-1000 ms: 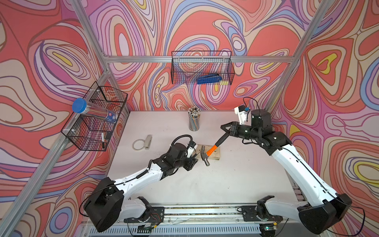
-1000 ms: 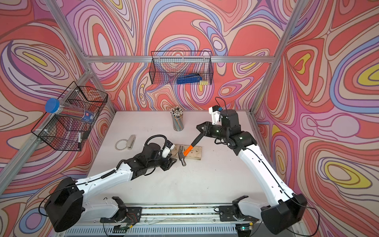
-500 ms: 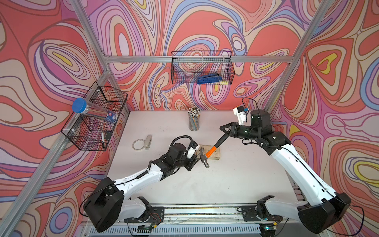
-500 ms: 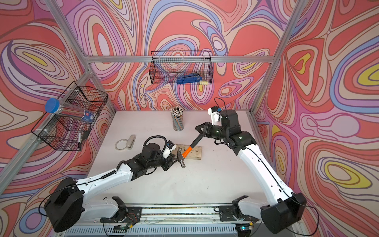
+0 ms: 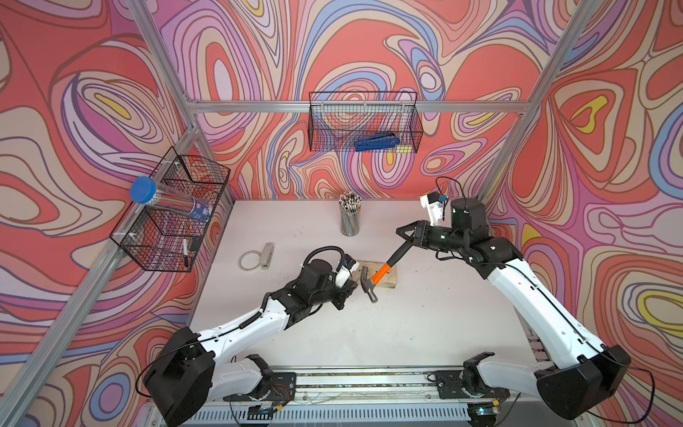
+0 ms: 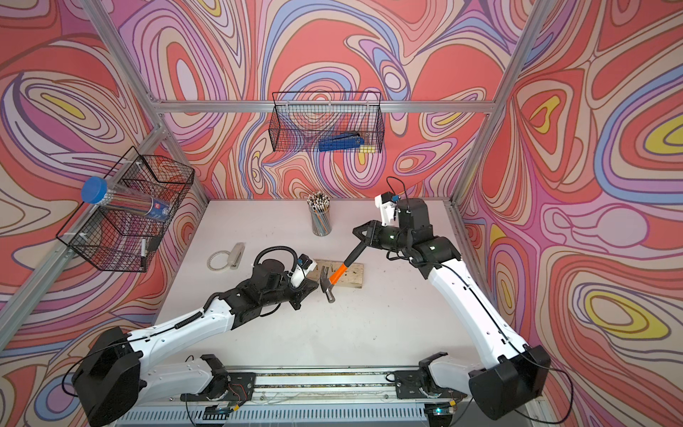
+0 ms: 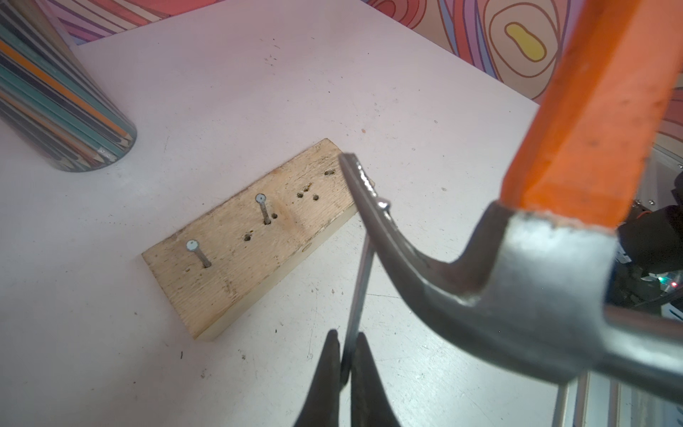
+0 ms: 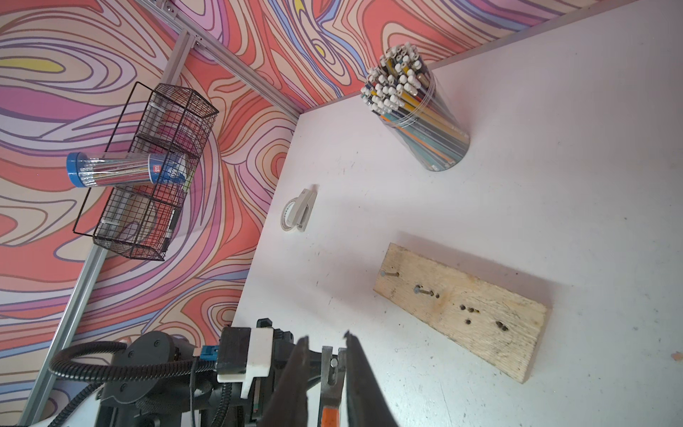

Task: Use a claw hammer to pull out a nail
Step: Pick up the nail with the hammer.

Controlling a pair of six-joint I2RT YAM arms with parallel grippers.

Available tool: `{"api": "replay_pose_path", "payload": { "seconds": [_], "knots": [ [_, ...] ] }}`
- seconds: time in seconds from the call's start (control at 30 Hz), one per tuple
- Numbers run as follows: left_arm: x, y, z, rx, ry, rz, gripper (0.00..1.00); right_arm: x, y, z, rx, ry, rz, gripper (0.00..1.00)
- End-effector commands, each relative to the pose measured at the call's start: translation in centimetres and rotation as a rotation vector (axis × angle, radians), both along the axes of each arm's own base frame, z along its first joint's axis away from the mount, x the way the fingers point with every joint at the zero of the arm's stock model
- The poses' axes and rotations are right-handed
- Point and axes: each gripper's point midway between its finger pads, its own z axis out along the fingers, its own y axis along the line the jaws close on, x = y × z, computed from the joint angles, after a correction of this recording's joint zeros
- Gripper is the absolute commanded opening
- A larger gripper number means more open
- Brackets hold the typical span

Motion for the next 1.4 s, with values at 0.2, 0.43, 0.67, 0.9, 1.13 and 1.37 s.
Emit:
{"api": "replay_pose_path", "payload": {
  "seconds": [0.2,0.43,0.67,0.9,1.13,1.37],
  "knots": [
    [1.0,-0.1,1.7,-0.039,-0.098,0.022,0.00,-1.2,2.0,-0.5,0.079,0.069,0.138,0.00],
    [0.8,0.0,1.6,-0.002,-0.163,-0.016,0.00,-2.3,2.9,-1.4,0.123,0.135,0.250,0.00],
    [0.2,0.2,2.2,0.046,-0.226,-0.080,0.00,-3.3,3.5,-1.9,0.172,0.176,0.356,0.00],
    [-1.6,-1.5,3.1,-0.004,-0.198,-0.228,0.00,-3.0,3.5,-2.5,0.180,0.181,0.376,0.00],
    [-2.5,-2.8,4.3,-0.104,-0.145,-0.274,0.00,-2.8,4.2,-3.1,0.228,0.184,0.428,0.00],
    [-2.3,-2.7,5.7,-0.175,-0.114,-0.258,0.00,-2.7,3.9,-3.8,0.174,0.149,0.434,0.00]
  ]
}}
